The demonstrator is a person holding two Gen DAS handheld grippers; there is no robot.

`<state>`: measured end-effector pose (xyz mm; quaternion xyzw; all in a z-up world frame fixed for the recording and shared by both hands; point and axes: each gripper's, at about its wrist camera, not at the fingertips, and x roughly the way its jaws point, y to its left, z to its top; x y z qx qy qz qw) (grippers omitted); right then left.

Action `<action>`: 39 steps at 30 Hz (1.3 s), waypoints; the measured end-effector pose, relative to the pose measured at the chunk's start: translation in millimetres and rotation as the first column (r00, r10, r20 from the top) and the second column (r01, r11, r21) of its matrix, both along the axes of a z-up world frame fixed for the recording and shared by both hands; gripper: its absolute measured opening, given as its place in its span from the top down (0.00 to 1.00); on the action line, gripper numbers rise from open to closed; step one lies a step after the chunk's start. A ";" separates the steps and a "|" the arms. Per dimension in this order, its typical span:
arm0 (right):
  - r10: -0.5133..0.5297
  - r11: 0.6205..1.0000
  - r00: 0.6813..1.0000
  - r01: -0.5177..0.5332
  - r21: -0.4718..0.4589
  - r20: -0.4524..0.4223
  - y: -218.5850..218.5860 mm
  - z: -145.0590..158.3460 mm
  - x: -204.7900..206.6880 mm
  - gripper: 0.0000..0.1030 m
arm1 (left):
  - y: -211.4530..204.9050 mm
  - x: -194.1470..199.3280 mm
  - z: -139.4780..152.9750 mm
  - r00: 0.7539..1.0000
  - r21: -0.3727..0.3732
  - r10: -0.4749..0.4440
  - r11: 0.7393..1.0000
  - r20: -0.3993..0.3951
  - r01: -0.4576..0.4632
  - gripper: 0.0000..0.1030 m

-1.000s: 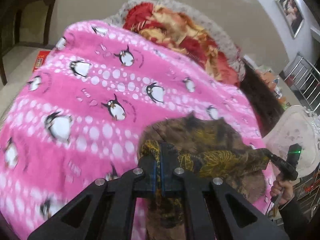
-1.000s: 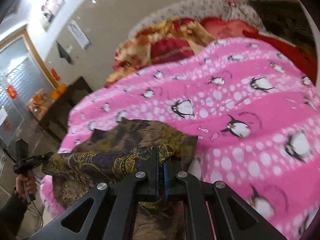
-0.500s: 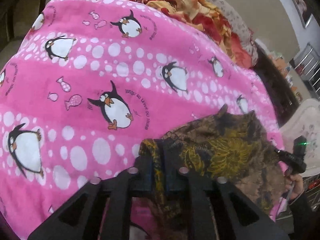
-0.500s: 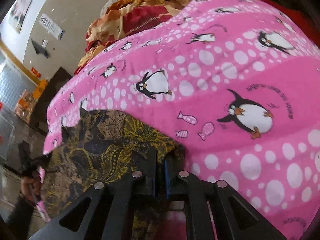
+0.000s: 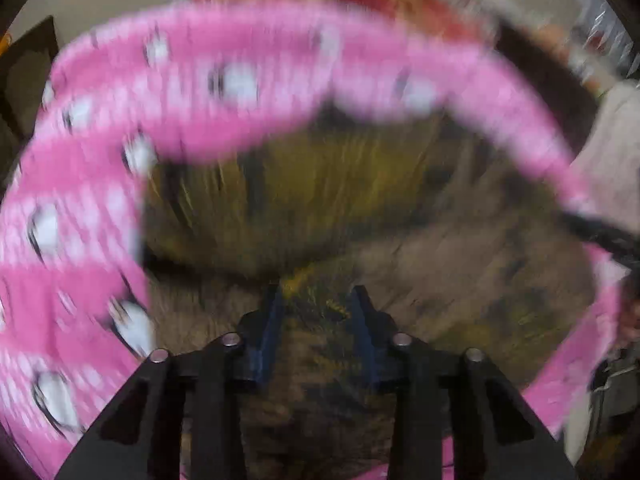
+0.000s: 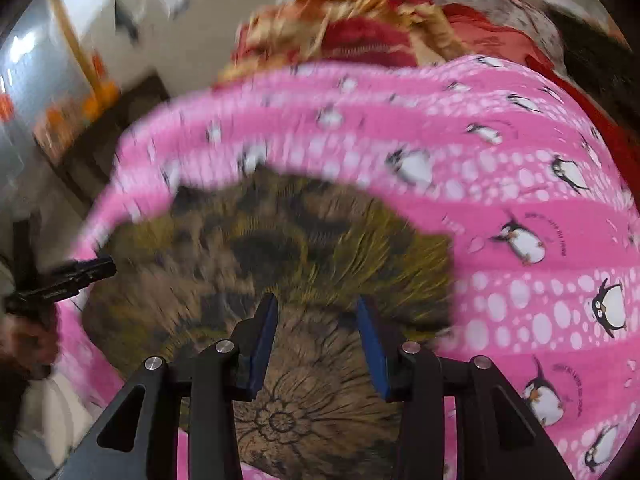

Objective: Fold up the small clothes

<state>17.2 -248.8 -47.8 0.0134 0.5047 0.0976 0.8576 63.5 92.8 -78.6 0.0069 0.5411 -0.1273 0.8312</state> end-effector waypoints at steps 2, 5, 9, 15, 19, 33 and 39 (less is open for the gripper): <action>-0.003 0.997 0.999 -0.001 -0.071 -0.048 5.3 -22.3 11.2 0.50 | -5.8 8.6 1.4 1.000 0.026 0.014 1.000 0.017 -0.015 0.67; -0.003 0.993 0.999 -0.003 -0.118 -0.051 6.8 -19.0 35.8 0.42 | -1.2 39.5 9.1 0.996 -0.004 0.082 0.997 -0.038 -0.082 0.66; -0.043 0.997 0.999 0.042 -0.063 -0.011 -10.3 -5.1 86.3 0.41 | 16.4 101.0 22.1 0.985 -0.059 0.175 0.983 0.001 -0.175 0.66; -0.174 0.983 0.968 0.162 0.082 0.179 -36.5 47.2 92.3 0.36 | 60.2 129.5 59.9 0.897 -0.168 0.418 0.904 0.143 -0.394 0.46; -0.228 0.970 0.957 0.207 0.130 0.180 -17.5 37.6 85.4 0.32 | 41.4 115.6 39.9 0.887 -0.191 0.419 0.903 0.193 -0.385 0.36; -0.076 0.988 0.997 0.072 -0.139 -0.023 64.5 -23.6 135.1 0.15 | -50.0 89.9 4.1 0.977 -0.098 0.208 0.974 0.048 -0.202 0.37; -0.180 0.983 0.972 0.170 0.073 0.153 35.2 18.9 133.2 0.15 | -51.7 103.6 41.8 0.950 -0.113 0.264 0.962 0.165 -0.247 0.33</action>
